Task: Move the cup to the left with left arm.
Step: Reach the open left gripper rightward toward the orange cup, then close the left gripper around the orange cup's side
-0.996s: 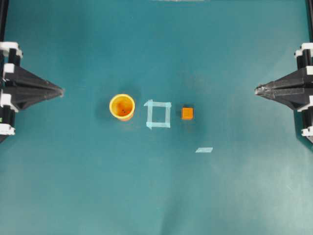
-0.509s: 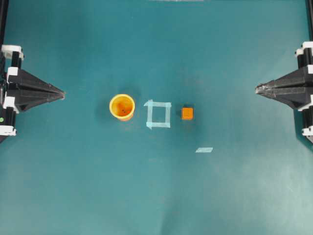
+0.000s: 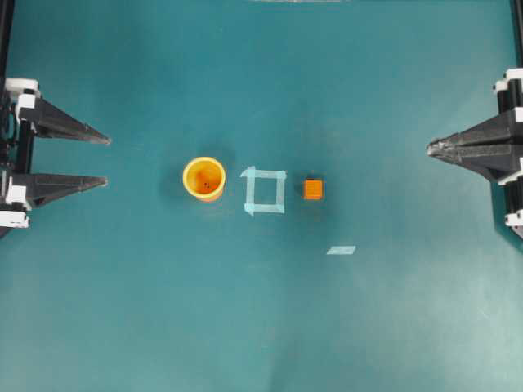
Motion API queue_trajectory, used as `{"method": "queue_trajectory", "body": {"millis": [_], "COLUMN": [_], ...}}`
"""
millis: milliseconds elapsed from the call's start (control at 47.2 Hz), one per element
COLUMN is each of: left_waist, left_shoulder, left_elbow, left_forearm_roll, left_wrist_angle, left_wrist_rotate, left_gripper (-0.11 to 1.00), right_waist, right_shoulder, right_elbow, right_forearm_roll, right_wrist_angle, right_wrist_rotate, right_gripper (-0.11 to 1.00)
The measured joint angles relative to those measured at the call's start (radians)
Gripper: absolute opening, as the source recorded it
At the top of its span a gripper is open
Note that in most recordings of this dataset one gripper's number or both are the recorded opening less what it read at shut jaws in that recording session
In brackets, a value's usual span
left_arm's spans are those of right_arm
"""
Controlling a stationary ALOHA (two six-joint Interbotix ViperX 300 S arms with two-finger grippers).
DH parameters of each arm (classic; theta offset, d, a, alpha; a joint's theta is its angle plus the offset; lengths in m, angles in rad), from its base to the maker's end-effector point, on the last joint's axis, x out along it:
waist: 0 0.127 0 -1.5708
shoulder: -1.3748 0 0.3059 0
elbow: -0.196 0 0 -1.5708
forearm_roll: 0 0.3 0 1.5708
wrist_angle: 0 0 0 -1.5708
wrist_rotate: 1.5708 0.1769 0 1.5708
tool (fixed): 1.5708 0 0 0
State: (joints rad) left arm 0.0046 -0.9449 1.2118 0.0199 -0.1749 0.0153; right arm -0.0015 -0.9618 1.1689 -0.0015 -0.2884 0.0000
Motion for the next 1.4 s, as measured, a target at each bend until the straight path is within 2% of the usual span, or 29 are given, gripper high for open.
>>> {"method": "queue_trajectory", "body": {"millis": [106,381,699,1102,1399], "left_waist": [0.02,0.044,0.044,0.044,0.052], "left_shoulder": [0.057,0.351,0.653,0.841,0.919], "left_elbow": [0.008,-0.014,-0.071,-0.087,-0.15], "left_forearm_roll": [0.0,0.0,0.002,0.002,0.002], "left_wrist_angle": [-0.002,-0.074,-0.229,-0.273,-0.281], "left_wrist_rotate": [-0.003,-0.005,-0.003,0.002,0.049], "left_gripper": [0.65,0.8,0.81,0.81,0.81], "right_waist": [0.0,0.0,0.0,0.0,-0.002], "right_shoulder": [0.0,0.0,-0.002,-0.017,-0.017], "right_elbow": [-0.003,-0.018,-0.037,-0.046,-0.052], "right_forearm_roll": [0.0,0.002,0.002,0.0,0.002], "right_wrist_angle": [0.002,0.003,0.037,0.058,0.06], "right_wrist_rotate": [0.002,0.003,0.005,0.002,0.0], "right_gripper": [0.0,0.0,0.0,0.0,0.0]}}
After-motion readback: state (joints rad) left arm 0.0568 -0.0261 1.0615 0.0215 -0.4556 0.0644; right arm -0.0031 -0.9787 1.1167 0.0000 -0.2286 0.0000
